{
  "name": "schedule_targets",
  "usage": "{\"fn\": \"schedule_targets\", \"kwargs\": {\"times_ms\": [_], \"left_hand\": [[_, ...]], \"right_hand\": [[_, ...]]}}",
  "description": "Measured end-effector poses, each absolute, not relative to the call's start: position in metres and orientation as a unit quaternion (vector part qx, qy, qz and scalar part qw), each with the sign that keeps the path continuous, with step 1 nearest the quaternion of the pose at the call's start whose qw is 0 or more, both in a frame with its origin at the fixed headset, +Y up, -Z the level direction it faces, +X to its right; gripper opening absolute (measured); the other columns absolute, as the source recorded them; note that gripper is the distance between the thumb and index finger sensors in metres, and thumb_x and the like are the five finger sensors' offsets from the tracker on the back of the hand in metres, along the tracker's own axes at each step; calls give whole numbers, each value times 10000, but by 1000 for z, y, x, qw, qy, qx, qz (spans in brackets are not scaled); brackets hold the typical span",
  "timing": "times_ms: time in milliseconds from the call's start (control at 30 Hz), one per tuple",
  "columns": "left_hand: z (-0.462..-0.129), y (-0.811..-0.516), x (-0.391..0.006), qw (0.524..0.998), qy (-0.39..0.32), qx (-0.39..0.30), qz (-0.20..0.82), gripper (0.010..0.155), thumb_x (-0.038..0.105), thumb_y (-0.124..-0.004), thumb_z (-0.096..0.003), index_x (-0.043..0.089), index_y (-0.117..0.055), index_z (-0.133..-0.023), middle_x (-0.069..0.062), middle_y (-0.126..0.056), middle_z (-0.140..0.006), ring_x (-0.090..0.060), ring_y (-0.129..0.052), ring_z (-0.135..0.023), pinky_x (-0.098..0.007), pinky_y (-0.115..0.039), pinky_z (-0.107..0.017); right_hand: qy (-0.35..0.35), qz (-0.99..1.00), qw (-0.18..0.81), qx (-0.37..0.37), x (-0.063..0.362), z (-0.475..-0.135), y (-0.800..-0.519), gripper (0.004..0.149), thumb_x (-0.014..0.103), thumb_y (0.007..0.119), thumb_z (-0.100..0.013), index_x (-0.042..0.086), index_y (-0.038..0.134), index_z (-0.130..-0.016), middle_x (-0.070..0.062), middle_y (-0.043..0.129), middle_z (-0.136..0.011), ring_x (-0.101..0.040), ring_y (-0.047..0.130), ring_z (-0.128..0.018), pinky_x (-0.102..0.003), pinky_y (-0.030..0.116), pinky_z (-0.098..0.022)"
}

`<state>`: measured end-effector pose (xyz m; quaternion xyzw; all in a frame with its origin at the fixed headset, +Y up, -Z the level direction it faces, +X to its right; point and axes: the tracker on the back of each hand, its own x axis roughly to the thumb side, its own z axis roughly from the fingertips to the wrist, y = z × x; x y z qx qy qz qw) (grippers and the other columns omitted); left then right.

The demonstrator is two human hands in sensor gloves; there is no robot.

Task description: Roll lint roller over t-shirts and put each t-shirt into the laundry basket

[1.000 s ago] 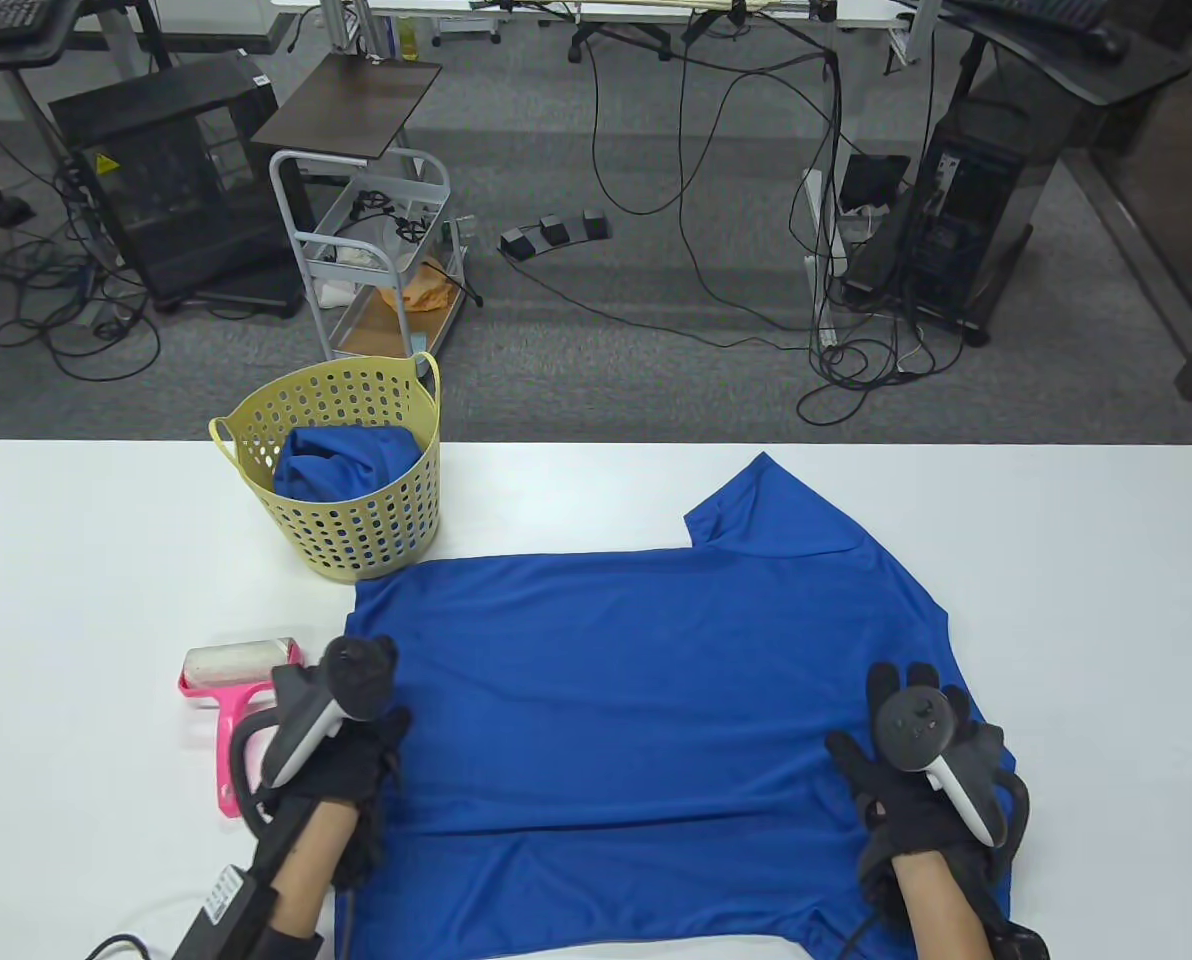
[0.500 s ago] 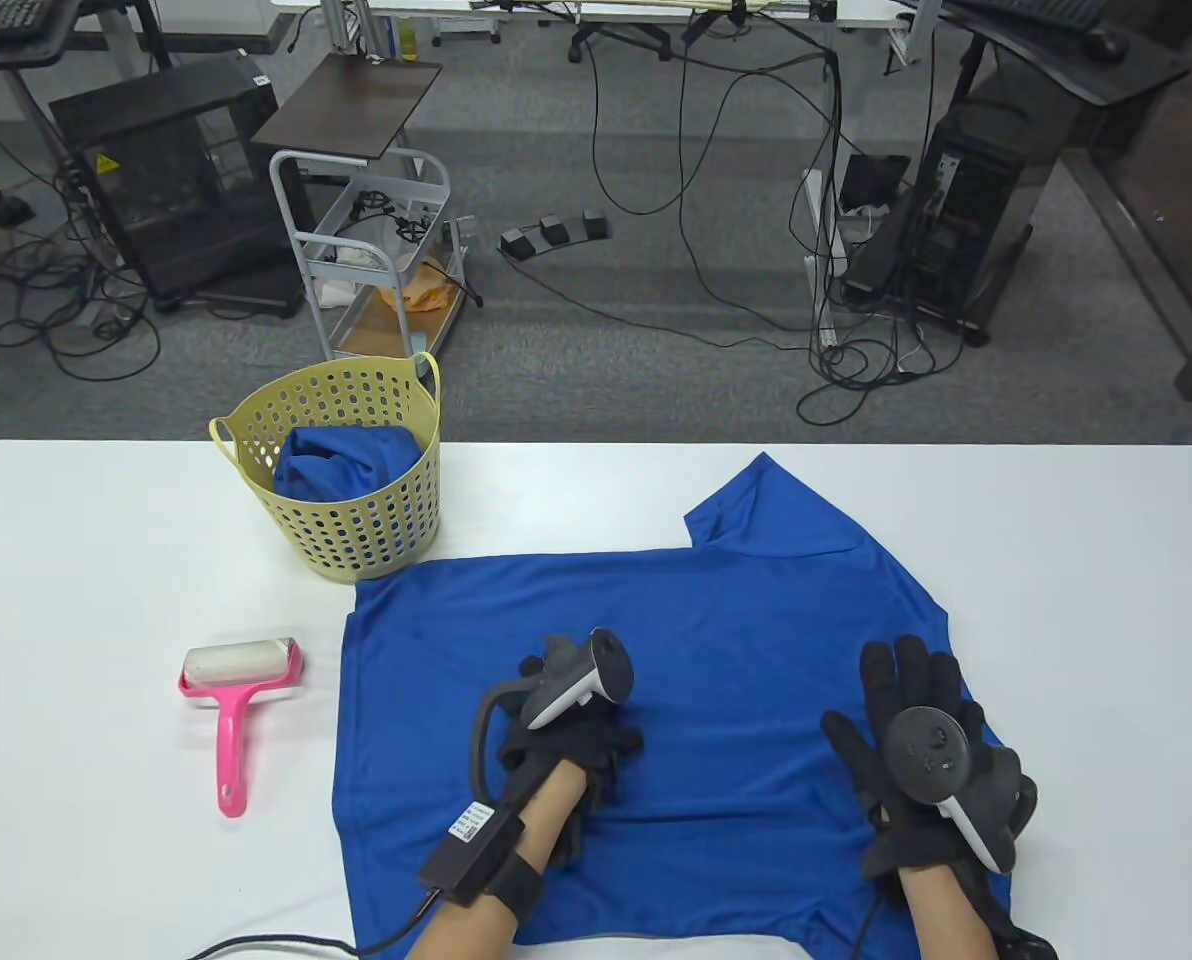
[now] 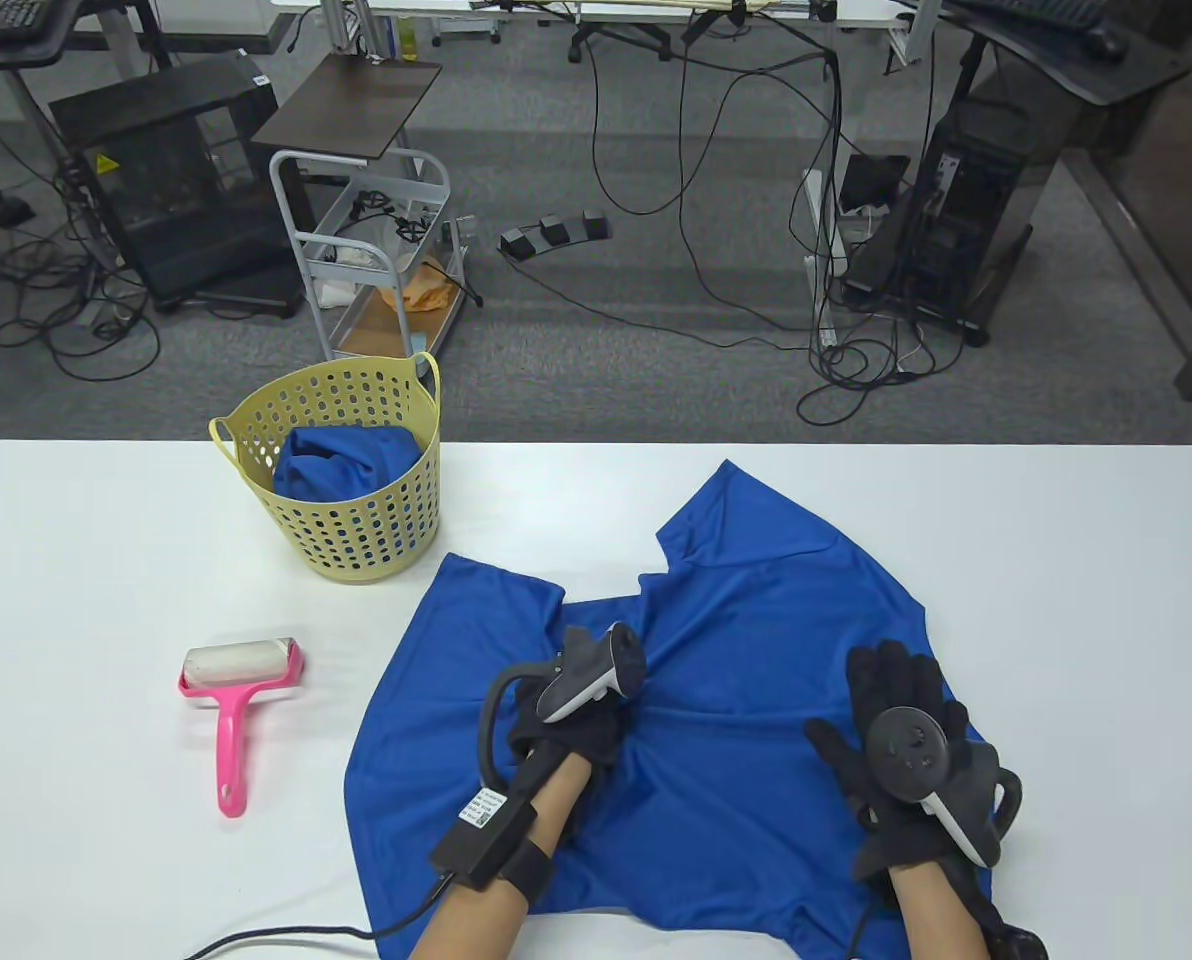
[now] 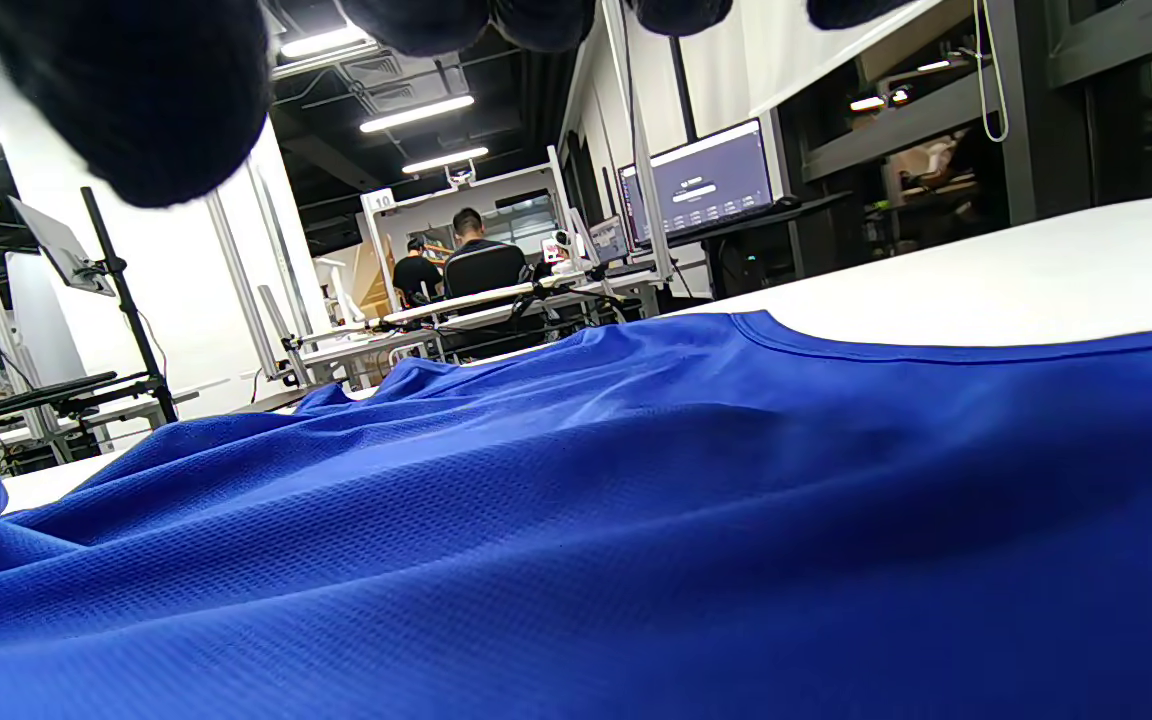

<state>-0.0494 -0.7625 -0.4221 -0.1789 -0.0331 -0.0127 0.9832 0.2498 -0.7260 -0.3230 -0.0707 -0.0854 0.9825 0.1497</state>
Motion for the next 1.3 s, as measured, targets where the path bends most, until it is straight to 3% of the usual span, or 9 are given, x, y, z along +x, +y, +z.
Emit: {"fn": "schedule_targets", "kwargs": {"times_ms": [133, 333, 400, 567, 700, 800, 900, 1000, 1300], "left_hand": [[-423, -728, -67, 990, -31, -106, 93, 438, 463, -713, -487, 358, -783, -906, 85, -849, -622, -134, -915, -569, -481, -765, -613], [-417, -617, -106, 984, -43, 20, 172, 449, 453, -660, -492, 337, -712, -923, 6, -834, -824, -64, -1007, -311, -323, -878, -335], [-414, -579, -124, 979, -36, 62, 191, 451, 464, -649, -495, 327, -701, -921, -5, -875, -829, -26, -1022, -196, -267, -888, -197], [-406, -493, -176, 947, -7, 140, 288, 456, 463, -640, -514, 320, -656, -947, -51, -901, -836, -10, -1108, -112, -189, -930, -60], [-405, -456, -215, 876, -2, 199, 440, 465, 405, -644, -530, 243, -603, -964, -139, -821, -886, -126, -1176, -300, -241, -1004, -153], [-408, -434, -244, 833, 16, 258, 489, 468, 393, -617, -530, 269, -546, -976, -113, -703, -956, -262, -1028, -726, -378, -938, -522], [-415, -418, -270, 793, 17, 282, 540, 467, 400, -606, -525, 296, -535, -975, -85, -625, -1008, -258, -951, -835, -377, -889, -610], [-428, -411, -288, 739, -29, 298, 603, 466, 388, -605, -529, 293, -520, -977, -67, -517, -1069, -268, -826, -954, -399, -796, -695], [-471, -427, -314, 742, -76, 290, 599, 472, 392, -585, -540, 322, -460, -990, -20, -420, -1112, -253, -684, -1057, -410, -682, -772]], "right_hand": [[-82, 980, 165, -80, 255, -324, -726, 735, 587, 700, -456, 320, 358, -1050, -19, 290, -1177, -365, 309, -1058, -658, 379, -718], [-73, 979, 170, -90, 258, -325, -727, 718, 577, 687, -467, 317, 356, -1049, -28, 276, -1174, -374, 316, -1054, -657, 398, -714], [-70, 978, 172, -95, 258, -324, -727, 714, 574, 685, -469, 316, 357, -1049, -28, 275, -1174, -375, 315, -1054, -658, 397, -713], [-58, 978, 174, -102, 259, -324, -730, 712, 569, 682, -473, 314, 349, -1049, -33, 265, -1172, -380, 312, -1051, -657, 398, -711], [-45, 977, 177, -114, 262, -325, -734, 708, 563, 676, -478, 311, 343, -1050, -39, 257, -1170, -383, 308, -1048, -657, 394, -709], [-37, 974, 183, -132, 267, -328, -737, 655, 514, 660, -509, 312, 349, -1048, -39, 230, -1166, -382, 285, -1045, -651, 389, -710], [-25, 970, 193, -146, 272, -331, -742, 649, 505, 655, -513, 307, 346, -1049, -40, 212, -1163, -382, 260, -1042, -651, 367, -711], [-14, 967, 200, -155, 275, -333, -746, 654, 503, 655, -513, 301, 341, -1050, -42, 200, -1161, -383, 240, -1038, -653, 352, -709], [-4, 970, 189, -154, 277, -335, -750, 666, 512, 651, -513, 302, 322, -1052, -40, 175, -1161, -370, 175, -1033, -650, 304, -709]]}}
